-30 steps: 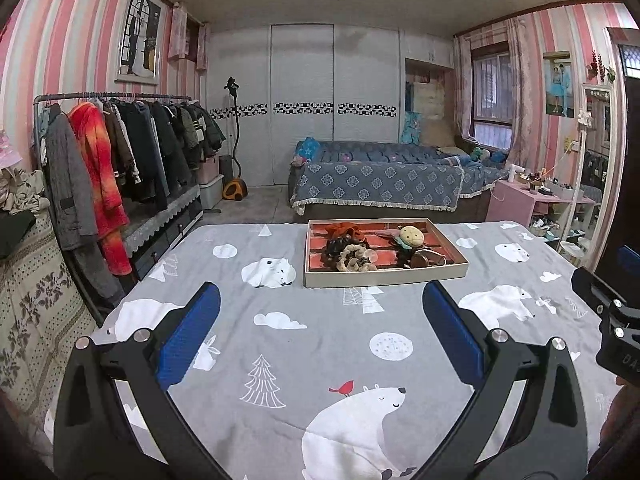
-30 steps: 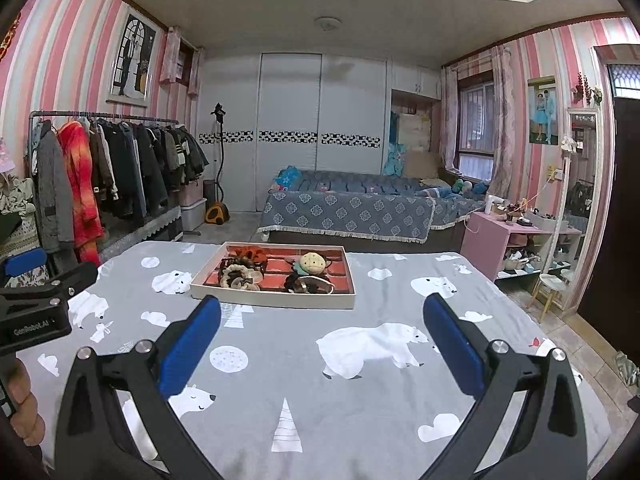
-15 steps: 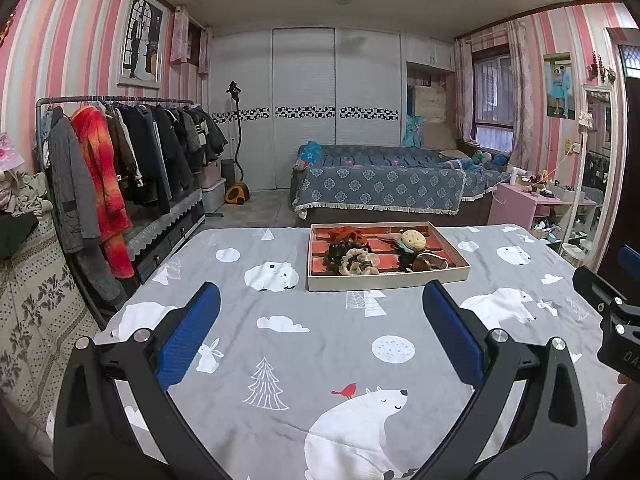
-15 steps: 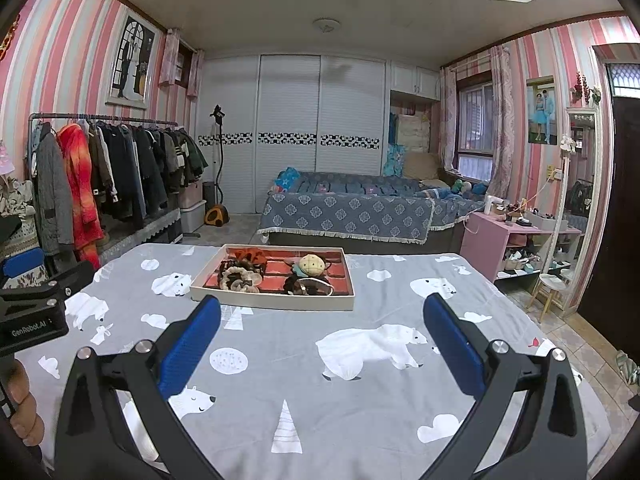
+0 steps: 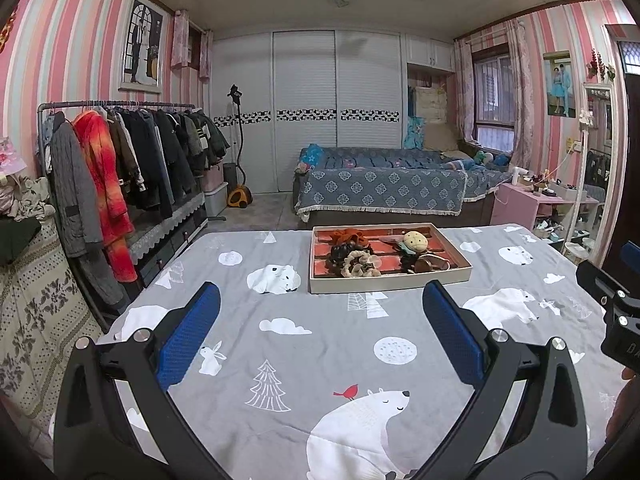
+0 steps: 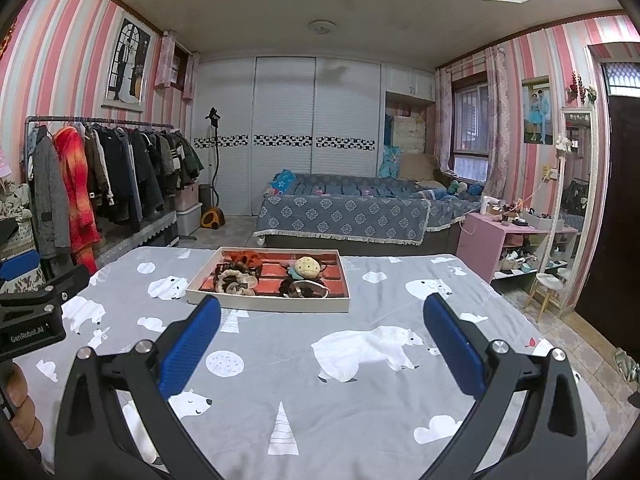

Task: Organize jewelry

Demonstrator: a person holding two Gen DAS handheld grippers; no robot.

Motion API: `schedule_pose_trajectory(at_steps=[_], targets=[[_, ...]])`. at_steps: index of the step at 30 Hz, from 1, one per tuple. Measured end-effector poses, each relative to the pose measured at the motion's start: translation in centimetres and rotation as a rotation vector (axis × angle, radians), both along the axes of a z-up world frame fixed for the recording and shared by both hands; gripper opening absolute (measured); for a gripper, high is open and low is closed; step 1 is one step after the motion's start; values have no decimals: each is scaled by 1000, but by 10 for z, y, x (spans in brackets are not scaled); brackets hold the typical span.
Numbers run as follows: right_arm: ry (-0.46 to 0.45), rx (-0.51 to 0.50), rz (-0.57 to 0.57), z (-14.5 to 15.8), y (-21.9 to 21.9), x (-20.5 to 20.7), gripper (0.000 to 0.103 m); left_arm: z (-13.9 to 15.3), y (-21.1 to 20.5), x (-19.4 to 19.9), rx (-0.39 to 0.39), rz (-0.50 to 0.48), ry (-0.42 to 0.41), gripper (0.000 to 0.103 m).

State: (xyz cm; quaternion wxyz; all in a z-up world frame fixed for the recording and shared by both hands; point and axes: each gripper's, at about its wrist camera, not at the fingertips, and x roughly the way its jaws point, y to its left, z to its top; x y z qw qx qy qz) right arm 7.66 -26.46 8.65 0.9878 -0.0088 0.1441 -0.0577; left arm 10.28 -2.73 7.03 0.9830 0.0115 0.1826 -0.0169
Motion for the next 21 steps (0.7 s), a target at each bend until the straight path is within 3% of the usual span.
schedule_pose_trajectory(at_steps=[21], targets=[[-2, 1, -8, 1, 0, -1, 99, 1, 1, 1, 3, 5, -1, 98]])
